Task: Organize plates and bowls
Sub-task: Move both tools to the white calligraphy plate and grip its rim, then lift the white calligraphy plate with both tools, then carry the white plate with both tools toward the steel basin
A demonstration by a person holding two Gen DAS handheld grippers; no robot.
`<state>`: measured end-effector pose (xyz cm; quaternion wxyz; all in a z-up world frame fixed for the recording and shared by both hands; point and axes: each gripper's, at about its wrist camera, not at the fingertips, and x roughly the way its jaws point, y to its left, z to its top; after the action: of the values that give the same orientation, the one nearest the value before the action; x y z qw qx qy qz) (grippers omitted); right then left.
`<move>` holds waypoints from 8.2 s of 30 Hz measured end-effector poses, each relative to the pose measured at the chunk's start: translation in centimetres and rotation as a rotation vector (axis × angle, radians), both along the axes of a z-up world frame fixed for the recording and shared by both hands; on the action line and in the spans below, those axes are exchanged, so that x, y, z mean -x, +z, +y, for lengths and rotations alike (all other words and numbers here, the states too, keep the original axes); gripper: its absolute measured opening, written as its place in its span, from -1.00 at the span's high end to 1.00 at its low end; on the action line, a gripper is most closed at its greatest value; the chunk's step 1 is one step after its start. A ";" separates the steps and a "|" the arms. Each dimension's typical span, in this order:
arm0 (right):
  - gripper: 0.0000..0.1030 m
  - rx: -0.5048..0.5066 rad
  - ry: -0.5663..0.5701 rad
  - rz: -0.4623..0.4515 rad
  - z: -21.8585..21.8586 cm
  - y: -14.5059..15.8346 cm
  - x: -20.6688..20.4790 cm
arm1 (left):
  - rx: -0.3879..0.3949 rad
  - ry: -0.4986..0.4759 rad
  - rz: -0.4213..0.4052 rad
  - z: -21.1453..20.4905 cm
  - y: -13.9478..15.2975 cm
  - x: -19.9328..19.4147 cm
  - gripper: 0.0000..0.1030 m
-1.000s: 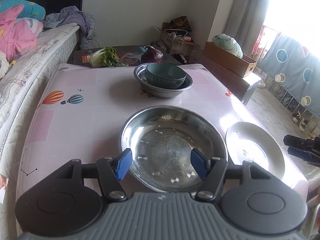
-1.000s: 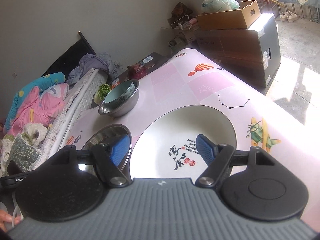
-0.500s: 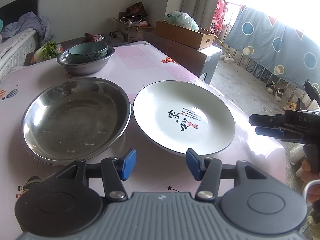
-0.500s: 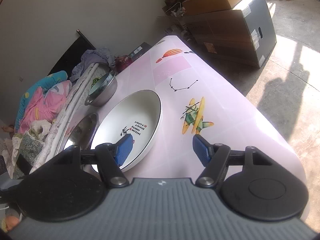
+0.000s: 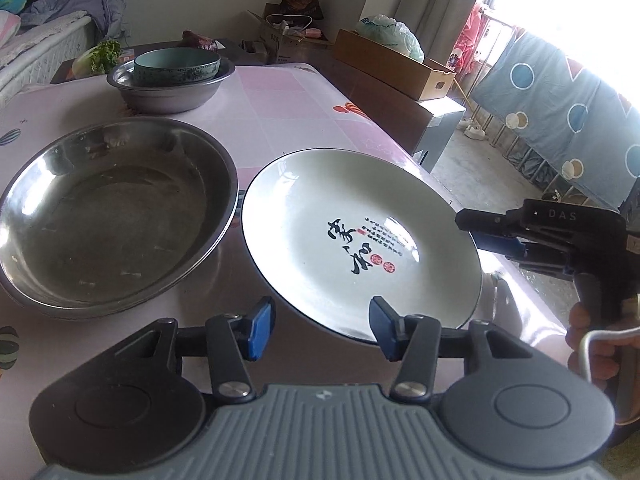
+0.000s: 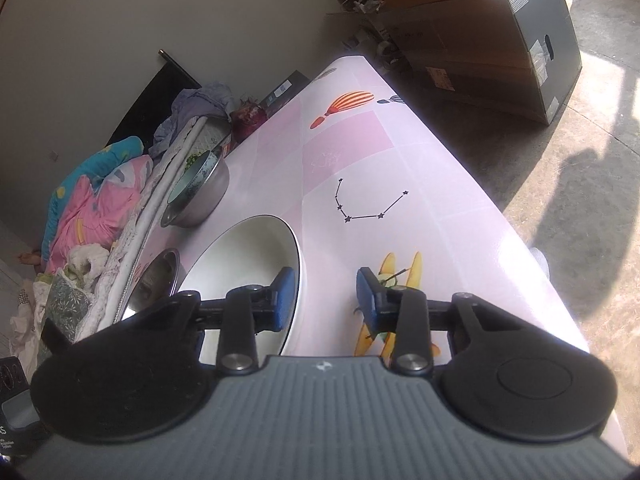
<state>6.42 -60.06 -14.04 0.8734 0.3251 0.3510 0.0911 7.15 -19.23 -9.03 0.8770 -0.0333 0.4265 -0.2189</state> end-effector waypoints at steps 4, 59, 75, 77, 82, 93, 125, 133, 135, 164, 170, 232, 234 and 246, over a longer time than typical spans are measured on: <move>0.56 -0.014 0.028 0.013 0.5 -0.5 -1.5 | -0.001 0.014 0.010 -0.2 -0.4 -0.3 0.20; 0.58 0.041 0.009 0.076 7.9 0.6 7.9 | 0.055 -0.073 0.071 5.4 -0.3 1.9 0.38; 0.59 0.150 0.027 0.062 8.3 1.1 7.5 | 0.038 -0.102 0.045 5.8 -0.5 1.6 0.49; 0.60 0.182 0.026 0.064 8.6 1.3 8.1 | 0.029 -0.110 0.037 5.7 -0.4 1.5 0.48; 0.62 0.280 0.032 0.057 10.3 1.7 8.5 | -0.004 -0.127 0.012 5.3 -0.3 1.5 0.47; 0.61 0.393 0.072 0.012 11.5 2.2 10.0 | 0.010 -0.127 0.046 5.4 -0.2 3.0 0.48; 0.47 0.450 0.031 -0.065 12.7 1.4 9.8 | -0.101 -0.139 -0.005 3.6 0.1 1.3 0.31; 0.48 0.447 0.032 -0.068 12.7 1.5 9.9 | -0.094 -0.135 -0.003 3.7 0.2 1.3 0.31; 0.48 0.449 0.032 -0.070 12.7 1.6 9.9 | -0.090 -0.134 -0.003 3.8 0.2 1.4 0.31; 0.50 0.474 0.050 -0.068 12.0 1.4 10.4 | -0.032 -0.181 0.049 4.5 0.0 0.8 0.33; 0.50 0.452 0.047 -0.073 11.7 1.3 10.1 | -0.049 -0.201 0.056 4.3 0.0 -0.4 0.33; 0.41 0.532 0.033 -0.239 14.7 6.8 11.5 | 0.011 -0.109 -0.097 7.2 5.1 2.1 0.43; 0.41 0.535 0.043 -0.248 15.3 7.2 11.2 | 0.014 -0.096 -0.101 7.8 5.3 2.0 0.42; 0.41 0.516 0.130 -0.279 20.1 8.5 7.3 | 0.025 0.006 -0.117 12.9 6.3 0.4 0.42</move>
<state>-0.92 -39.97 -5.56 0.9593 0.0537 0.2592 0.0988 6.76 -6.31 -2.71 0.9006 -0.0327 0.3715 -0.2232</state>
